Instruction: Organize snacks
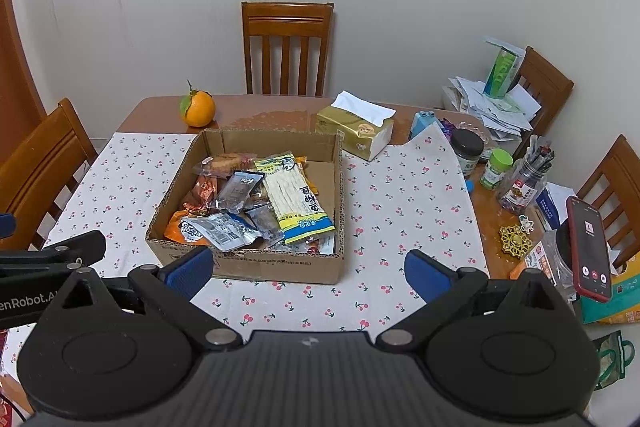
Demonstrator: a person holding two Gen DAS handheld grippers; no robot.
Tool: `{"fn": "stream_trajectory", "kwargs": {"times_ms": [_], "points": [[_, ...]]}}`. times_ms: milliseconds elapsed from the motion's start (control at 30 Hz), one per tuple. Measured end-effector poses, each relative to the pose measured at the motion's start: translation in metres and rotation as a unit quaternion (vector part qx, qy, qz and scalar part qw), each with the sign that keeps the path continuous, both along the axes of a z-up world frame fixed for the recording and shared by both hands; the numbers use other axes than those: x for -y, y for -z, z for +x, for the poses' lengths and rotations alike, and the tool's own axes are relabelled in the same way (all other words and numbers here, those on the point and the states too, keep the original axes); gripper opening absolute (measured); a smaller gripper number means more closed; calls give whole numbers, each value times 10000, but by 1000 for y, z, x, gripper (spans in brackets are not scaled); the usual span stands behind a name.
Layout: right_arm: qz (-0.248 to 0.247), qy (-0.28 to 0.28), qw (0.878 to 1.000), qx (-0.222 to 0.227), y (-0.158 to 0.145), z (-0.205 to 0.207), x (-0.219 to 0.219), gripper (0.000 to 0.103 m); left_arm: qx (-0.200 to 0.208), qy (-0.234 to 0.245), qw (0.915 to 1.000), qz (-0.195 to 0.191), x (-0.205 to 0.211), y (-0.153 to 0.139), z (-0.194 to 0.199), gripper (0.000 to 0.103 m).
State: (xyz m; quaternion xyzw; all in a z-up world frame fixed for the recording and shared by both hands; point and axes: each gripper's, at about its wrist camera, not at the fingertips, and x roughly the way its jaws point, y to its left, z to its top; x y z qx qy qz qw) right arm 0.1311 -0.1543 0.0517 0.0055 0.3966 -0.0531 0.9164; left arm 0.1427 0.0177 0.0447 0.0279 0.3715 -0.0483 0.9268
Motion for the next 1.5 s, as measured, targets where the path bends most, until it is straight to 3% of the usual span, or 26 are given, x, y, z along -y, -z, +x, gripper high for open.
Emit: {"fn": "stream_trajectory", "kwargs": {"times_ms": [1500], "points": [[-16, -21, 10000, -8, 1, 11, 1, 103, -87, -92, 9999, 3, 0, 3, 8, 101]]}}
